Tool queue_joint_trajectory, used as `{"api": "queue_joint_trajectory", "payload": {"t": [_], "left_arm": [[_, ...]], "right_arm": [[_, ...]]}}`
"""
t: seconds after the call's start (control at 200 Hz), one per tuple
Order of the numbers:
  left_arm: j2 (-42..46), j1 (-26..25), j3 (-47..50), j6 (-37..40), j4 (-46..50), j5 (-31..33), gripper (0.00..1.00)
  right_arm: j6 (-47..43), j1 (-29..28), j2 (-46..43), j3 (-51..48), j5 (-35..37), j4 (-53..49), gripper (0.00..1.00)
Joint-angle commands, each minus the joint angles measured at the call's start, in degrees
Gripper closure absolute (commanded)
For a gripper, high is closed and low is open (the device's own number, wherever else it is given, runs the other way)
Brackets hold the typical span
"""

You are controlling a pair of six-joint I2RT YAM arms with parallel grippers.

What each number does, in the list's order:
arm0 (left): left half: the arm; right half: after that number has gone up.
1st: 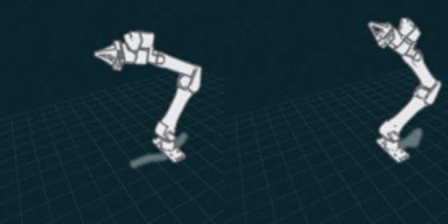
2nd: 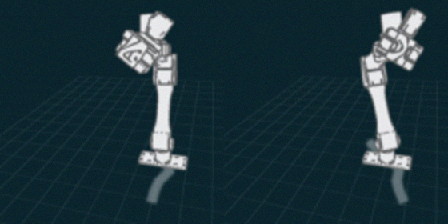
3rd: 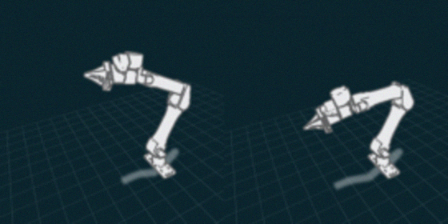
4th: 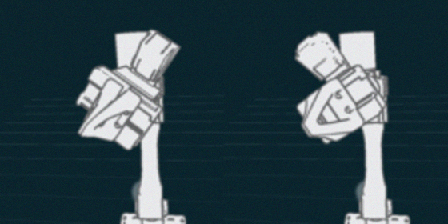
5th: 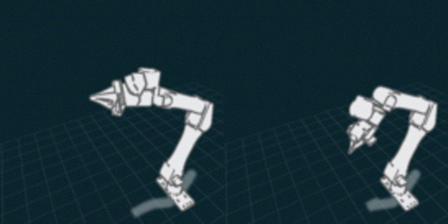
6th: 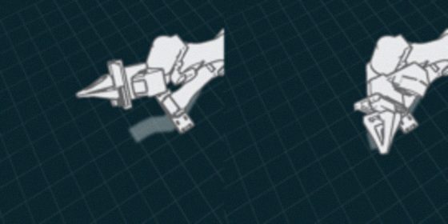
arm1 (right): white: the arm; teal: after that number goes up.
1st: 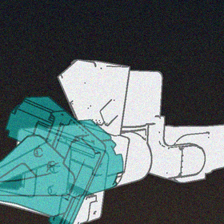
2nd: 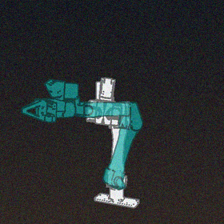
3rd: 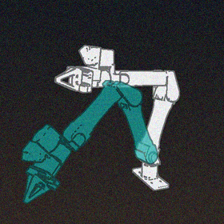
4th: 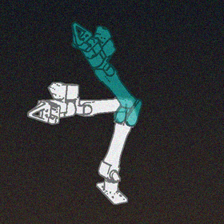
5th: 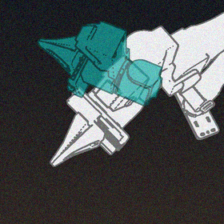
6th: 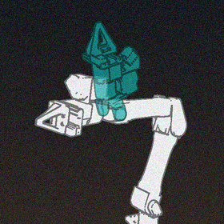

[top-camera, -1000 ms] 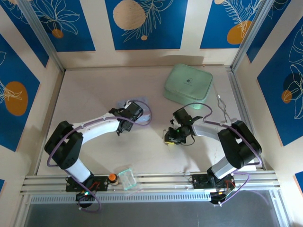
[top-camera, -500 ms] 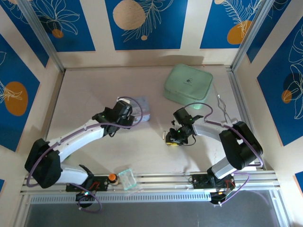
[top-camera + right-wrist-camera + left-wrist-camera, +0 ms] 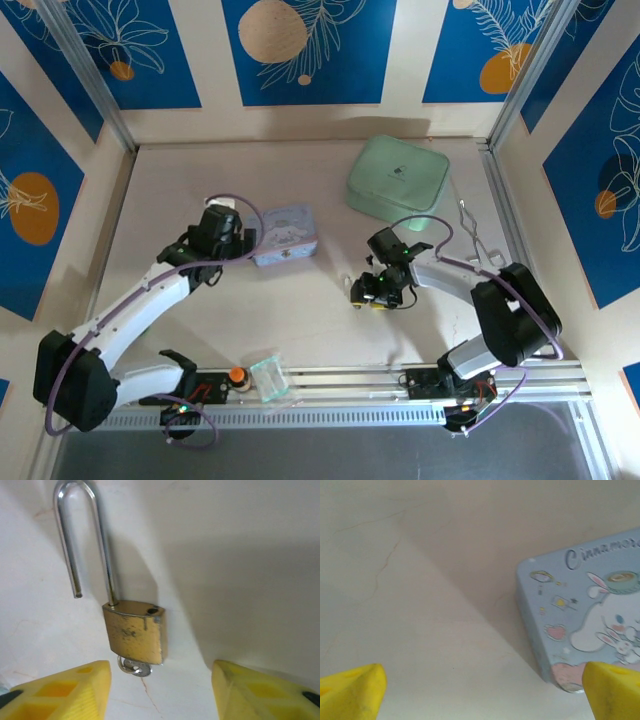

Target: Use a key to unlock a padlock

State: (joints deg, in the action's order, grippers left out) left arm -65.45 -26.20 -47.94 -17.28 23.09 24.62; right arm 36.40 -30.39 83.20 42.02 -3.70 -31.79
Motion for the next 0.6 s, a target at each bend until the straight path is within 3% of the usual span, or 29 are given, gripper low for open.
{"api": "queue_joint_trajectory", "payload": {"t": [0.0,0.02,0.05,0.065,0.25,0.375,0.52,0.595], "left_arm": [[1.45,2.49,2.38,-0.13,-5.24,1.89,0.01],[1.47,2.7,2.91,0.45,-6.25,3.01,0.01],[1.55,3.1,3.82,1.54,-8.2,4.67,0.01],[1.55,3.28,4.43,2.35,-9.23,5.22,0.01],[1.32,6.8,12.89,11.68,-25.75,12.13,0.0],[-1.7,10.34,16.73,15.72,-36.16,10.49,0.0],[-5.01,12.82,19.14,19.91,-41.84,9.58,0.0],[-5.63,15.73,21.54,18.06,-45.36,4.63,0.0]], "right_arm": [[-1.86,0.07,-4.75,2.15,5.12,-2.24,0.3],[-2.21,0.07,-5.64,2.41,5.94,-1.79,0.24],[-2.49,0.07,-7.05,2.91,7.72,-1.41,0.04],[-2.74,0.11,-7.72,3.18,8.48,-1.26,0.0],[-9.59,2.96,-13.75,4.41,16.95,5.35,0.01],[-15.19,9.6,-16.49,-0.22,16.54,18.62,0.01],[-23.25,16.35,-16.72,-4.93,21.4,31.36,0.01],[-24.15,20.56,-15.87,-7.12,21.14,36.54,0.01]]}}
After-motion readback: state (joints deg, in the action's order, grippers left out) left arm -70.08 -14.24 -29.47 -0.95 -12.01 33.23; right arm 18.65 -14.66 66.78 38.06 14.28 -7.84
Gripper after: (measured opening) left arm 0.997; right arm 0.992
